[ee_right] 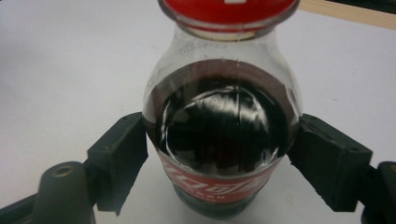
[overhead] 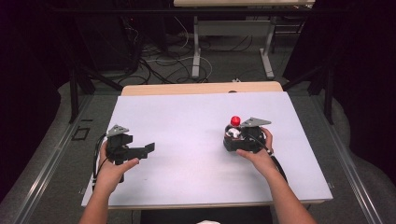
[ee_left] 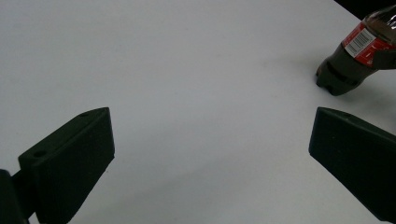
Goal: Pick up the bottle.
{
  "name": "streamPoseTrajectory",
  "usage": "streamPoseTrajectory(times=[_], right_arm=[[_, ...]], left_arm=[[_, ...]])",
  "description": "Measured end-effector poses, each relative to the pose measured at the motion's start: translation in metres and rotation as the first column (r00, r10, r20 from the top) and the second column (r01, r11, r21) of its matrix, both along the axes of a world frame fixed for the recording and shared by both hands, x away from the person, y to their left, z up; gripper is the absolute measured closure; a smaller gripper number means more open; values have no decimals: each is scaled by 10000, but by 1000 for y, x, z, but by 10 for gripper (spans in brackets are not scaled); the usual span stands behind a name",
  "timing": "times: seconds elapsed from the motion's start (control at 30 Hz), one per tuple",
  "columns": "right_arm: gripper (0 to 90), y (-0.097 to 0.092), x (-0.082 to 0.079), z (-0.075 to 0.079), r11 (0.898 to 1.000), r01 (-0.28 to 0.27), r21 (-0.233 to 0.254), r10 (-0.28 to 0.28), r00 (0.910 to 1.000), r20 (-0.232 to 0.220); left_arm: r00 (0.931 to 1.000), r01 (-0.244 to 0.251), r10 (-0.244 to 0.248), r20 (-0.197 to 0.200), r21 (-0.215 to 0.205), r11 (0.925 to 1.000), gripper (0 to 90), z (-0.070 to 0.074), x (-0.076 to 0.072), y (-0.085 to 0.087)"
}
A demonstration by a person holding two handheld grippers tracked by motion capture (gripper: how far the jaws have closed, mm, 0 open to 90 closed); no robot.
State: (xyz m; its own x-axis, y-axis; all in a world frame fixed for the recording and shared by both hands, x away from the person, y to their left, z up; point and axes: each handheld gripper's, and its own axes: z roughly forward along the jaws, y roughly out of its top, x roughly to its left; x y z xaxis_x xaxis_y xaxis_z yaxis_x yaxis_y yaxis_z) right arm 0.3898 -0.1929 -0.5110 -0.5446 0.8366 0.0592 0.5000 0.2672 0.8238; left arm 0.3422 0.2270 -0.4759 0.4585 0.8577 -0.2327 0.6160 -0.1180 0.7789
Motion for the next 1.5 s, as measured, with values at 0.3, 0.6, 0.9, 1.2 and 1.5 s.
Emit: streamPoseTrajectory(times=[0.3, 0.6, 0.9, 1.2, 1.5], right_arm=[[266, 3, 2, -4, 9996, 29, -283, -21, 9996, 286], [272, 4, 3, -11, 9999, 43, -141, -39, 9997, 230], [279, 4, 2, -10, 9998, 6, -211, 3, 9991, 434], [291, 4, -1, -5, 9996, 16, -284, -1, 9986, 524], [293, 5, -2, -4, 9994, -47, -350, 65, 9987, 515]], left_arm=[[10000, 2, -2, -37, 96, 10000, 4, -1, -1, -1], [10000, -53, 54, -53, 110, 9999, 4, -2, 0, 0], [10000, -1, 2, -79, 163, 9999, 4, -2, 0, 0], [10000, 15, -13, -99, 176, 9998, 4, -4, 0, -1], [9999, 44, -41, -123, 215, 9998, 4, -4, 0, -2]])
